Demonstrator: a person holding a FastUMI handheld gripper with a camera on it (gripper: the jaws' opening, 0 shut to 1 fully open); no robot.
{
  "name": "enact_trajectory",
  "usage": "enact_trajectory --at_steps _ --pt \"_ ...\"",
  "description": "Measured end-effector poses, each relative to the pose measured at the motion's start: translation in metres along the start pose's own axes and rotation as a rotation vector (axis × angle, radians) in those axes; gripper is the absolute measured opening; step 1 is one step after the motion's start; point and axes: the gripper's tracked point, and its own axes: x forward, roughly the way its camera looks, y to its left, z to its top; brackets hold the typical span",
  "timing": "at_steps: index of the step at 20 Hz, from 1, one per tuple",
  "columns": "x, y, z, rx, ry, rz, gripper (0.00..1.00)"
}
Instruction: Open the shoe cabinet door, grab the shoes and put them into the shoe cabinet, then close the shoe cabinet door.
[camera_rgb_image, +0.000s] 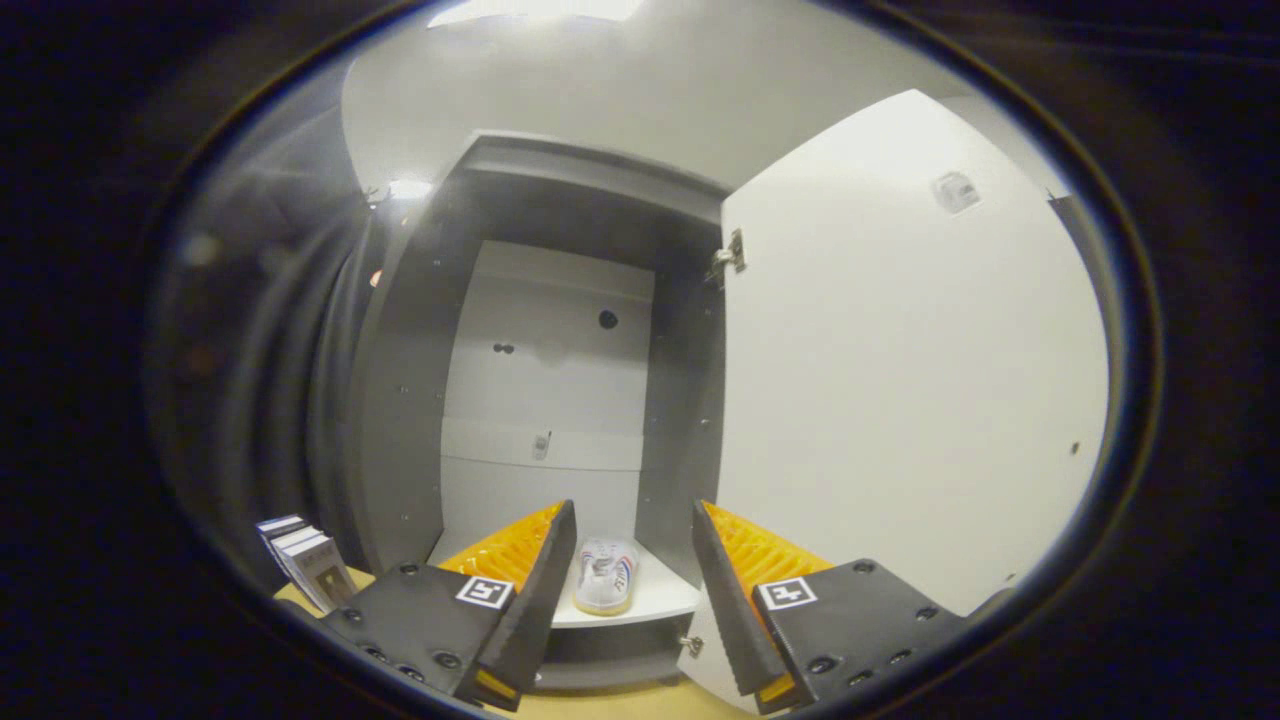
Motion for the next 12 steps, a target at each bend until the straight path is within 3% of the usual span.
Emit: enact_trajectory --at_steps 12 --pt "-0.112 -0.148 0.06 -0.027 -0.151 -0.291 0.74"
